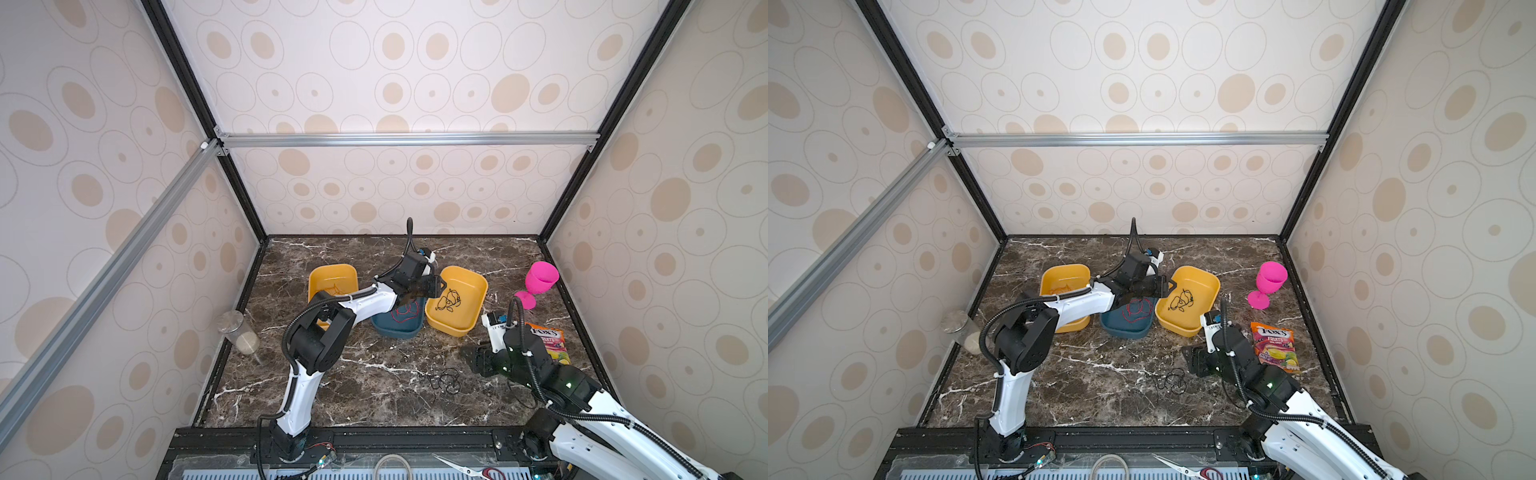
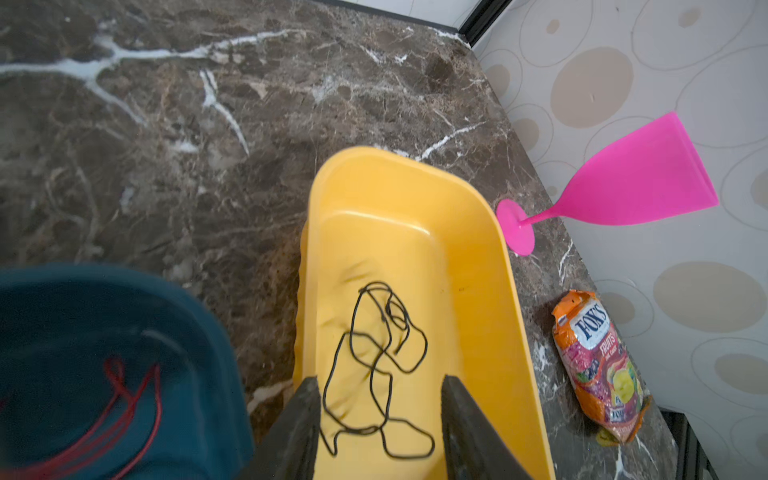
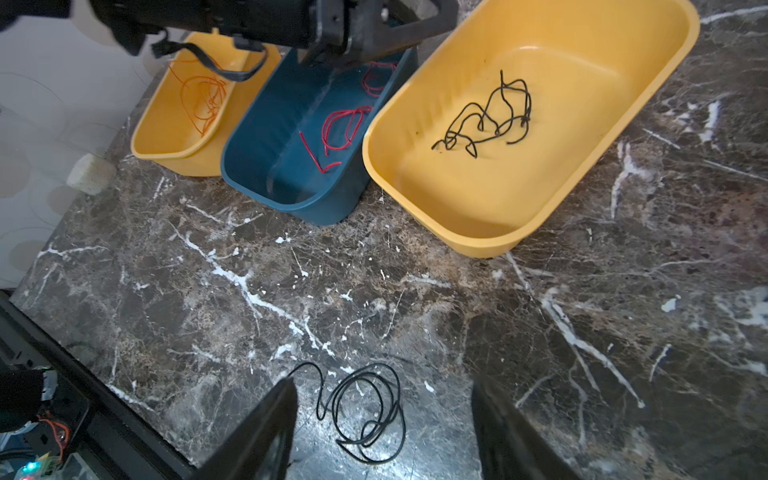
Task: Untangle the cables
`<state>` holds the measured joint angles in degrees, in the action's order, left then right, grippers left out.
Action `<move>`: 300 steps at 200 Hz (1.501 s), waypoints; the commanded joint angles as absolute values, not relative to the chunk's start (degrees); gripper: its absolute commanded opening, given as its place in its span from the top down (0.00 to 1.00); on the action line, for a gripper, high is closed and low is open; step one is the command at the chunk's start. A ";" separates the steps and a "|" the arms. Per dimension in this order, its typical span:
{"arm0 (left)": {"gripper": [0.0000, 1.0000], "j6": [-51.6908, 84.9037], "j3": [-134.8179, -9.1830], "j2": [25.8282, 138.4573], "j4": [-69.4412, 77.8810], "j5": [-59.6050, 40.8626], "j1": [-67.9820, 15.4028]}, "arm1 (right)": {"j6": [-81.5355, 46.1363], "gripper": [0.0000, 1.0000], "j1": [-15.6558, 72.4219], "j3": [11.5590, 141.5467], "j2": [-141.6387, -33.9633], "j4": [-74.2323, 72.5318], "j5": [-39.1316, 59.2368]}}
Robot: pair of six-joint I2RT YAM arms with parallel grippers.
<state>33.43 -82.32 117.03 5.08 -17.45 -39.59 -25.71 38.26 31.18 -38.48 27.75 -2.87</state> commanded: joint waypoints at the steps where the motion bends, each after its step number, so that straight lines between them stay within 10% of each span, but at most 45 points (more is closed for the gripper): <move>1: 0.53 33.14 -76.90 108.80 9.25 -17.29 -40.14 | -26.53 0.32 37.94 31.17 -41.86 26.83 -2.79; 121: 0.50 38.59 -41.70 79.45 12.50 -14.99 -51.18 | -35.71 0.42 38.01 32.28 -59.77 23.80 3.41; 239: 0.41 46.72 -30.84 88.31 30.44 -21.87 -60.19 | -41.83 0.63 43.04 27.86 -66.10 18.02 5.42; 300: 0.69 47.54 -31.01 93.85 31.42 -21.55 -61.19 | -37.79 0.89 44.03 30.23 -65.40 18.21 5.66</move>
